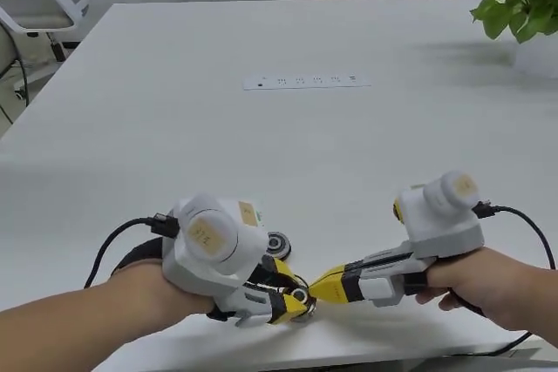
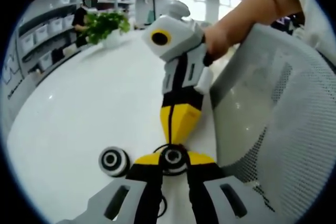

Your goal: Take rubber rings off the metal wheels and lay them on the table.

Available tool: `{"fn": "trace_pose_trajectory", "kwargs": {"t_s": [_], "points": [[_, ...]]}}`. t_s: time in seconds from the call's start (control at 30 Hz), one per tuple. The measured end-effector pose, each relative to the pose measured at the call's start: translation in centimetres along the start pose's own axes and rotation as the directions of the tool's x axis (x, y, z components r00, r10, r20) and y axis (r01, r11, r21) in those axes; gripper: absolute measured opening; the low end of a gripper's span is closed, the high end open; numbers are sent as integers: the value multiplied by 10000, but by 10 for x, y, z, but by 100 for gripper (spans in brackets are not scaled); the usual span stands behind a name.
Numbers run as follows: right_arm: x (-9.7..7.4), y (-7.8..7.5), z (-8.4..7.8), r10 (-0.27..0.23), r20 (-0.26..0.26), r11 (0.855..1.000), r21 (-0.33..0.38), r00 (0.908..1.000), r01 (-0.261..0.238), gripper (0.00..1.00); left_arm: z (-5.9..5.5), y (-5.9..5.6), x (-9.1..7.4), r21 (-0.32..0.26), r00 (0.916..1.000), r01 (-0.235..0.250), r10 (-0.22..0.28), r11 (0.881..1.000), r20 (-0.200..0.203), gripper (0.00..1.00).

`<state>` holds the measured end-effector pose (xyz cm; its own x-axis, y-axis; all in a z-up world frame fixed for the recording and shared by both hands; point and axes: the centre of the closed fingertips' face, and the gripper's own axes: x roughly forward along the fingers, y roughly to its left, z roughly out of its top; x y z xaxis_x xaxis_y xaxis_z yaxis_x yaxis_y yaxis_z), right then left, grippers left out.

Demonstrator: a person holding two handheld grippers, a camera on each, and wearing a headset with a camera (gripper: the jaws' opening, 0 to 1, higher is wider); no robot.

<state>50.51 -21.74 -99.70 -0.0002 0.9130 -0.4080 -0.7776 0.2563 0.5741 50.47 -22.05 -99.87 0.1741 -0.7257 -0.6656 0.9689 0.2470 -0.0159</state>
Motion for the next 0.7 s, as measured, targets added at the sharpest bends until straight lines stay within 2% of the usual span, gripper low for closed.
{"fn": "trace_pose_trajectory", "kwargs": {"t_s": [0.17,0.5,0.7], "points": [[-2,0,2,-17,104,10000,37,9999,17,0,2,-2,-4,-46,9999,64,-64,10000,84,22],[-5,3,9,6,310,10000,-43,9995,-4,0,11,1,-20,-278,9992,0,11,9996,393,25],[-7,4,13,65,446,10000,3,9990,-65,0,17,-3,-28,-305,9982,34,-16,9995,599,27]]}}
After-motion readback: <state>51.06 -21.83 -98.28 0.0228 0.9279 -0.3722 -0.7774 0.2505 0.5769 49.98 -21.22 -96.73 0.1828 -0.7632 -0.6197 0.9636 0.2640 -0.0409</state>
